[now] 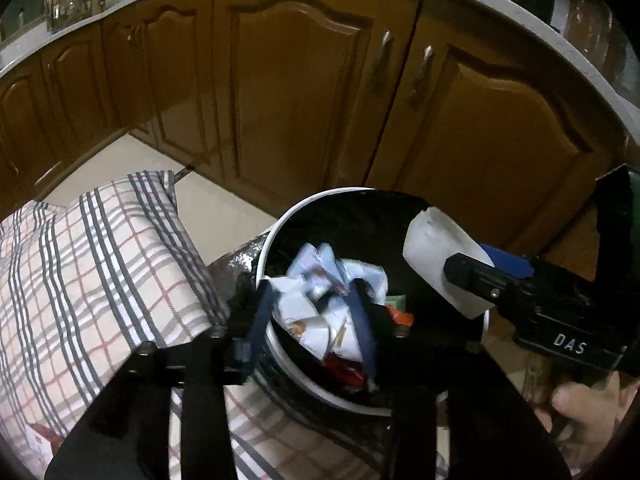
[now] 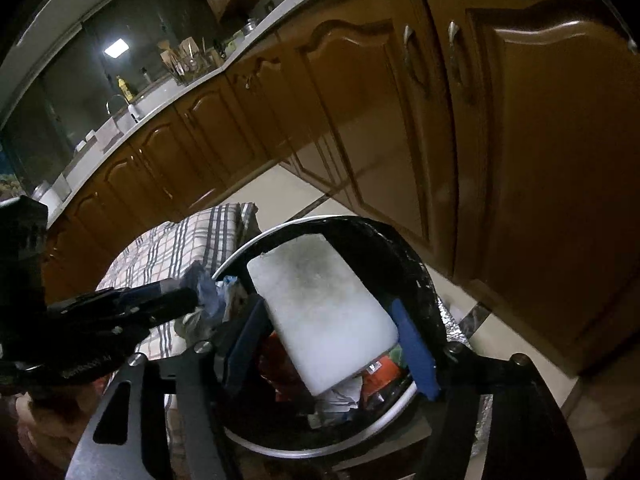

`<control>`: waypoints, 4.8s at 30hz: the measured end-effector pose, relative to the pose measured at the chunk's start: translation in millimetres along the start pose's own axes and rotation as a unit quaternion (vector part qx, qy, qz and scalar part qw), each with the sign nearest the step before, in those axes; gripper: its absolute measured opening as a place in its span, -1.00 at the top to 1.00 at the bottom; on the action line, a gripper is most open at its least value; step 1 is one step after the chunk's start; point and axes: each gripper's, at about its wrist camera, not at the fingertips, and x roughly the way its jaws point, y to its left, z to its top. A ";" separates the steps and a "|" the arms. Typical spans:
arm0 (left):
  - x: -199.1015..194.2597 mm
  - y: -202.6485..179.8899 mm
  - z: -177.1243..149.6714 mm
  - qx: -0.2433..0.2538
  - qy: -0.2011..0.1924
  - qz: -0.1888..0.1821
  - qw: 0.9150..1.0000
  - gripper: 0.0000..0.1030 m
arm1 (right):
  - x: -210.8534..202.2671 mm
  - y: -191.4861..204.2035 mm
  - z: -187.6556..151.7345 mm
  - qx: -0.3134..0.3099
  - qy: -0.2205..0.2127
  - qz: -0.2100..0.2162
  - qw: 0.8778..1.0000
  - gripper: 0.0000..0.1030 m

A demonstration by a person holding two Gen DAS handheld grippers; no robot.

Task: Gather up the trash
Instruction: 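Carry the wrapper and foam block over the bin and open both tools, then grasp the green pouch with the left tool while the right tool grasps the white-red milk carton, then carry the pouch and carton over the bin and open both tools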

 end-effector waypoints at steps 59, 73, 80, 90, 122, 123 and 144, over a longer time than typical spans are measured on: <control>-189.2 210.9 -244.8 -0.322 -0.041 0.076 0.943 -0.28 | -16.5 151.6 -129.4 -0.001 0.018 0.170 0.985 -0.83; -155.7 223.8 -230.6 -0.277 -0.014 0.116 0.954 -0.06 | -1.8 177.9 -128.0 -0.022 0.039 0.184 0.982 -0.79; -165.7 221.9 -226.3 -0.184 -0.020 0.133 0.974 0.93 | 29.4 217.0 -129.2 -0.039 0.086 0.215 0.972 -0.16; -182.0 236.2 -241.6 -0.173 -0.031 0.135 0.975 0.95 | 74.7 278.9 -129.5 -0.058 0.142 0.220 0.963 0.09; -205.9 244.4 -241.3 -0.216 -0.074 0.118 0.966 0.95 | 78.8 302.4 -128.4 -0.119 0.133 0.162 0.971 0.16; -205.2 242.1 -239.0 -0.216 -0.075 0.114 0.967 0.95 | 75.1 295.7 -127.0 -0.113 0.131 0.167 0.971 0.17; -158.2 137.5 -147.1 -0.125 -0.088 0.013 0.988 0.95 | -22.1 138.0 -84.7 0.010 0.026 0.132 0.991 0.18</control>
